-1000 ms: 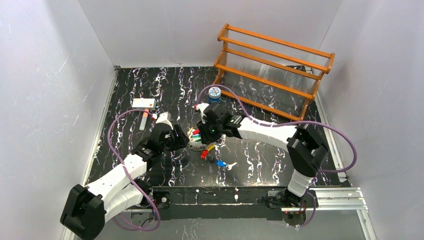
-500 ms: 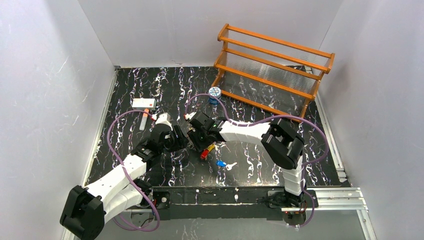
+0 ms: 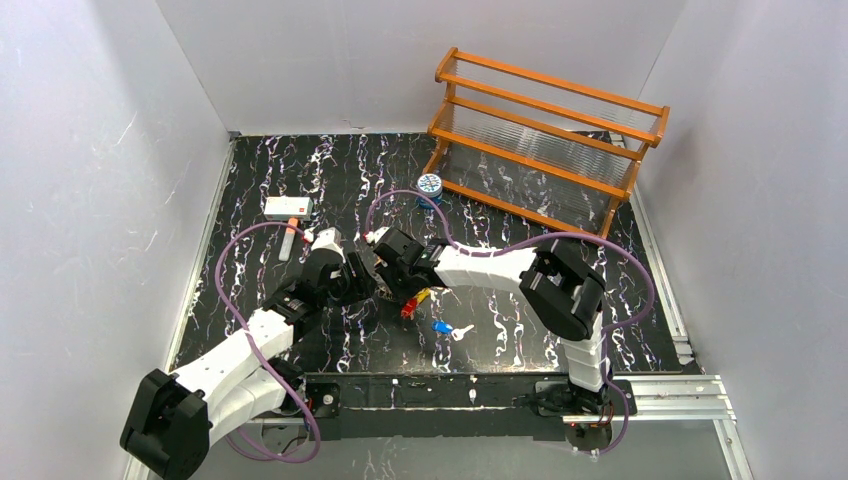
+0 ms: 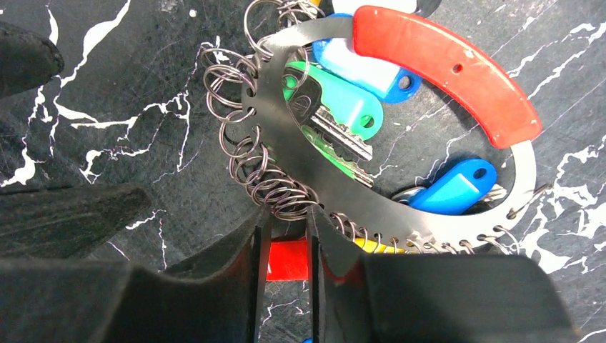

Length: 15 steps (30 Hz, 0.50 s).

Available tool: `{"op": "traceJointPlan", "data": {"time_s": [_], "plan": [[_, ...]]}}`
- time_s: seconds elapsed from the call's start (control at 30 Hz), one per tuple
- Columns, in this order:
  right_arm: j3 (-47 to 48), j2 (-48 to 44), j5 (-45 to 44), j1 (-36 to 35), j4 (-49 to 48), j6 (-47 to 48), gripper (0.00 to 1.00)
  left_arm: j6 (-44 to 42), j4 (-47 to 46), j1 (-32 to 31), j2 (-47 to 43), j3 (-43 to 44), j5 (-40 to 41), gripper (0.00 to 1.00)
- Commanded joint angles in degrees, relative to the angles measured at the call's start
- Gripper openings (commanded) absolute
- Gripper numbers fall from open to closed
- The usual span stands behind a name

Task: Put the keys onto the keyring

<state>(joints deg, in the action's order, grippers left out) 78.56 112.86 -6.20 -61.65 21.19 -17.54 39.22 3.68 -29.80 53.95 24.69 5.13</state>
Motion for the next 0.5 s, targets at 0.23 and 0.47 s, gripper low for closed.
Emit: {"op": "traceJointPlan", "data": {"time_s": [0.23, 0.47], "plan": [[0.64, -3.31, -3.94, -0.67, 1.6, 0.22, 0.16, -0.08, 0.19, 0.09, 0.67, -0.17, 0.42, 0.56], [-1.03, -5.68, -5.01, -0.67, 0.75, 0.57, 0.01, -0.29, 0.09, 0.09, 1.04, -0.04, 0.35, 0.56]]}}
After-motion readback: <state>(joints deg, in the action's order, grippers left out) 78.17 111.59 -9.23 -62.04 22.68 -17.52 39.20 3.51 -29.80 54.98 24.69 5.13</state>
